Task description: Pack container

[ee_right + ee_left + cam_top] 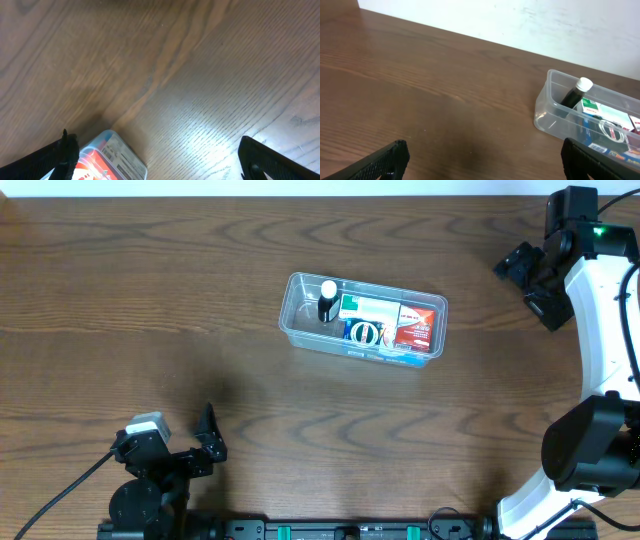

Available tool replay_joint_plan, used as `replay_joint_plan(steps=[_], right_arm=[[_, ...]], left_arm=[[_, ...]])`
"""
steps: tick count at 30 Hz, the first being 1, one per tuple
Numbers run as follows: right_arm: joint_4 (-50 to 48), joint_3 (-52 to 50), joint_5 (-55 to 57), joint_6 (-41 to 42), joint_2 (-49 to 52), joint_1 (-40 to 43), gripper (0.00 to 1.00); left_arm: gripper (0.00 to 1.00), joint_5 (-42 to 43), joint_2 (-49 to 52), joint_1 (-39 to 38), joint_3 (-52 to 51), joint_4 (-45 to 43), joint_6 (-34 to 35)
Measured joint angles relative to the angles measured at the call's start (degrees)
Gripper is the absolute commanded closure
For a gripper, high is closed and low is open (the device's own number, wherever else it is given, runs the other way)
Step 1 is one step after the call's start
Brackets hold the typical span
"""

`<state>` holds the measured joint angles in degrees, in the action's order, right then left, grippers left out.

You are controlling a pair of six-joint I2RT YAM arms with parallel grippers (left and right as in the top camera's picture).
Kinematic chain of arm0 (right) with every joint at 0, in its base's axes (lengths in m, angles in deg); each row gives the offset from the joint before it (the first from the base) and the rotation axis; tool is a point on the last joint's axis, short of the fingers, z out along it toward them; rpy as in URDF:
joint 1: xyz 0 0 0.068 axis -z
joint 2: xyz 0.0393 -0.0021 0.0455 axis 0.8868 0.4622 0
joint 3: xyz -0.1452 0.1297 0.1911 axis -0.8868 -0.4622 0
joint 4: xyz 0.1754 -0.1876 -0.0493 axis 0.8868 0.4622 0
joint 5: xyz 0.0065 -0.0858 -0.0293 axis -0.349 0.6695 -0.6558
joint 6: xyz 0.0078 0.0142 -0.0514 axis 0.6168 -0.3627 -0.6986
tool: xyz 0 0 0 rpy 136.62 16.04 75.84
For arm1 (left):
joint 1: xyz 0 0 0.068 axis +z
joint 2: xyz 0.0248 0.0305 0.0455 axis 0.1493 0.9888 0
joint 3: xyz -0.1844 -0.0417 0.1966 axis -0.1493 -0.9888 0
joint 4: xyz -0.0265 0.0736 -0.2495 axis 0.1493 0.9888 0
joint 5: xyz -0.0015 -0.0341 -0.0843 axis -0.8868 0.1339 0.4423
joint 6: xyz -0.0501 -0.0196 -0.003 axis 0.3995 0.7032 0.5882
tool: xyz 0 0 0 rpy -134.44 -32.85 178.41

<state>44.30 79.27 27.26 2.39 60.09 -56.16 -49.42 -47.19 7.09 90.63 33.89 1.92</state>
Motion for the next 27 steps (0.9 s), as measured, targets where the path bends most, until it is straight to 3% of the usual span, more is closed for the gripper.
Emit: replay_joint_plan(steps=[8,14,17,20,27], right_arm=[[0.0,-0.3,0.5,0.0,-3.4,-5.1,0.01],[0.3,-0.3,1.7,-0.9,-16.7,-17.4,0.01],[-0.6,-2.6,3.1,-2.7,-24.7,-19.5,0.01],[-7.2,-9.2,4.3,-6.2,-33.1,-18.6,0.01],[-43.3,-39.3,-3.3,-29.5,-53.1,-9.6,0.01]], left_arm=[[0.02,0.0,0.0,0.0,0.0,0.0,0.0],[0.02,0.0,0.0,0.0,0.0,0.0,0.0],[0.02,0.0,0.0,0.0,0.0,0.0,0.0],[0.02,0.0,0.0,0.0,0.0,-0.1,0.0],[0.02,0.0,-0.1,0.0,0.0,0.0,0.0]])
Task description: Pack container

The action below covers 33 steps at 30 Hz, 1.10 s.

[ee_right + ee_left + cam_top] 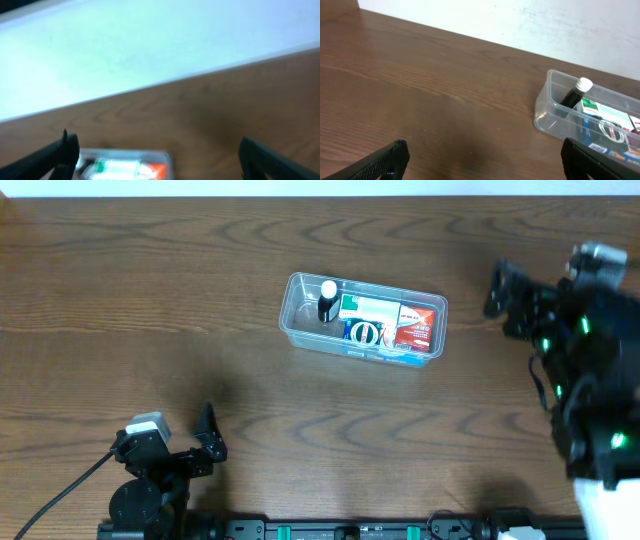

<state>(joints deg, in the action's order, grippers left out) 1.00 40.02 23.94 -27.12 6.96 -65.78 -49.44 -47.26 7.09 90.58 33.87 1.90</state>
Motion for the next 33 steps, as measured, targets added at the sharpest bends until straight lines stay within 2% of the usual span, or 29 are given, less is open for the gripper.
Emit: replay_joint_plan(steps=[3,5,10,15,26,33], right_arm=[[-7.0,-11.8,-4.7,-6.6,-7.9,4.3,0.01],[-8.2,-18.4,-6.5,-8.5,-13.2,6.6,0.01],[-8.5,-32.2,-9.2,-10.6,-26.2,10.4,0.01],[-8.5,-41.3,-10.3,-11.2,-36.2,12.5,0.01],[-5.7,-49.9,-10.9,-11.3,-51.3,15.9,0.01],[-5.5,-52.2,-10.9,-11.4,-52.5,16.2,0.01]], left_arm=[[0.02,0.0,0.0,0.0,0.0,0.0,0.0],[0.02,0.0,0.0,0.0,0.0,0.0,0.0],[0.02,0.0,0.0,0.0,0.0,0.0,0.0],[0.02,0.0,0.0,0.0,0.0,0.0,0.0],[0.02,0.0,0.0,0.0,0.0,0.0,0.0],[0.02,0.0,0.0,0.0,0.0,0.0,0.0]])
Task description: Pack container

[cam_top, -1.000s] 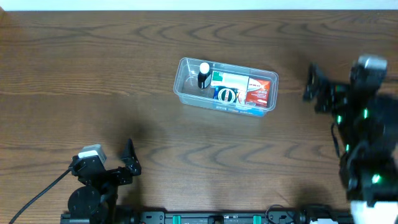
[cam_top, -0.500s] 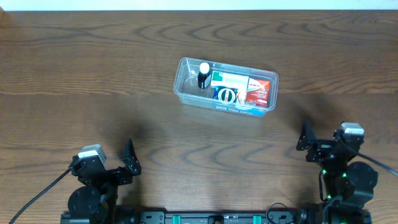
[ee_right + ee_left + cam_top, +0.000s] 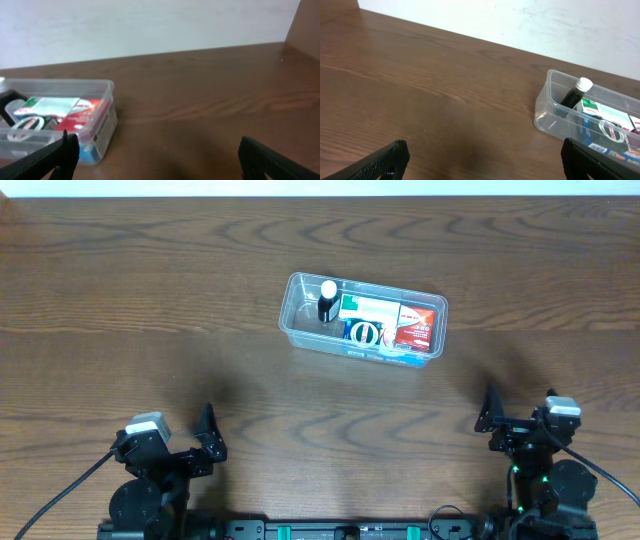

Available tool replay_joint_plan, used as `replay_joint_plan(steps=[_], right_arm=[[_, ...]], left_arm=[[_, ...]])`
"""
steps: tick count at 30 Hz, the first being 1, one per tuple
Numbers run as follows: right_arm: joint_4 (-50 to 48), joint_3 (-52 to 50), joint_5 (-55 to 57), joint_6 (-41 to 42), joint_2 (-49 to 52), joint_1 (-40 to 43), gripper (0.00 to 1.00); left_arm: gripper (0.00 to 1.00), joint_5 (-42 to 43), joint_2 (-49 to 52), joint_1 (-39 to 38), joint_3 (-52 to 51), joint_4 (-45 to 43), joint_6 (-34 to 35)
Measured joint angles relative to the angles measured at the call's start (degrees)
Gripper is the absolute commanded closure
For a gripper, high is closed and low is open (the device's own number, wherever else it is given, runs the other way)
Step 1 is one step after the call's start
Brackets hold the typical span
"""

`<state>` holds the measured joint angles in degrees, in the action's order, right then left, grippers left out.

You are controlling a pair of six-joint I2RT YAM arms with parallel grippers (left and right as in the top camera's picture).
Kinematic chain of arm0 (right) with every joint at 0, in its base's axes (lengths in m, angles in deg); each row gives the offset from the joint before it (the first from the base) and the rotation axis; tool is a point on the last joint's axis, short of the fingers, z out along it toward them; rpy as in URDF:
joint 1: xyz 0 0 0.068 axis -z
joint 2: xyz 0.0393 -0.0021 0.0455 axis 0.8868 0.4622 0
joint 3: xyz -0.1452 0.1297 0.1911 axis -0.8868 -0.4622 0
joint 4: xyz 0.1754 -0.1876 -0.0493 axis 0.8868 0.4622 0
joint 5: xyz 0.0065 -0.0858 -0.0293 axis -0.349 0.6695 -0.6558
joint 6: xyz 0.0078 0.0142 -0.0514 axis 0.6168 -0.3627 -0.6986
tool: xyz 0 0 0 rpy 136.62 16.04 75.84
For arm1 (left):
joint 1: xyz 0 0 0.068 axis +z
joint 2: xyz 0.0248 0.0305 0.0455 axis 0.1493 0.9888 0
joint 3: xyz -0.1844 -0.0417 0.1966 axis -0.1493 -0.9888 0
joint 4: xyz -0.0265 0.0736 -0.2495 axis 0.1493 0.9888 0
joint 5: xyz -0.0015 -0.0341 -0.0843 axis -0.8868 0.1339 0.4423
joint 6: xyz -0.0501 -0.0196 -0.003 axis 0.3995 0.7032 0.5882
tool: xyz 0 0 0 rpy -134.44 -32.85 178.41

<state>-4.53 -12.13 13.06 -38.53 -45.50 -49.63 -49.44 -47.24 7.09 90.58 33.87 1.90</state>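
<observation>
A clear plastic container (image 3: 297, 330) stands at the table's middle. Inside it are a black bottle with a white cap (image 3: 326, 299), a green-and-white box (image 3: 367, 308), a red packet (image 3: 415, 327) and a blue item with a tape ring (image 3: 361, 333). In the left wrist view the container (image 3: 547, 117) is at the right; in the right wrist view the container (image 3: 102, 127) is at the left. My left gripper (image 3: 188, 442) is low at the front left, open and holding nothing. At the front right my right gripper (image 3: 508, 425) is also open and bare.
The brown wooden table (image 3: 150, 300) stretches all round the container. A white wall (image 3: 545, 20) runs along the far edge. Both arm bases sit at the front edge, with a dark rail (image 3: 340, 530) between them.
My right arm was blurred at the right side of the table, level with the container. Now it is folded low at the front right, facing the container. The left arm has not moved.
First my right arm was raised at the far right, its open gripper looking down on the table beside the container's right corner. Then it showed blurred, its camera toward the wall. Now it rests at the front right. The container, its contents and the left arm stayed put.
</observation>
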Motion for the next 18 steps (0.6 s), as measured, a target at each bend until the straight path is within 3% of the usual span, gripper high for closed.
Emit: replay_joint_plan(steps=[18], right_arm=[[-0.4,-3.2,0.0,0.0,-0.1,0.0,0.01]], left_arm=[[0.02,0.0,0.0,0.0,0.0,0.0,0.0]])
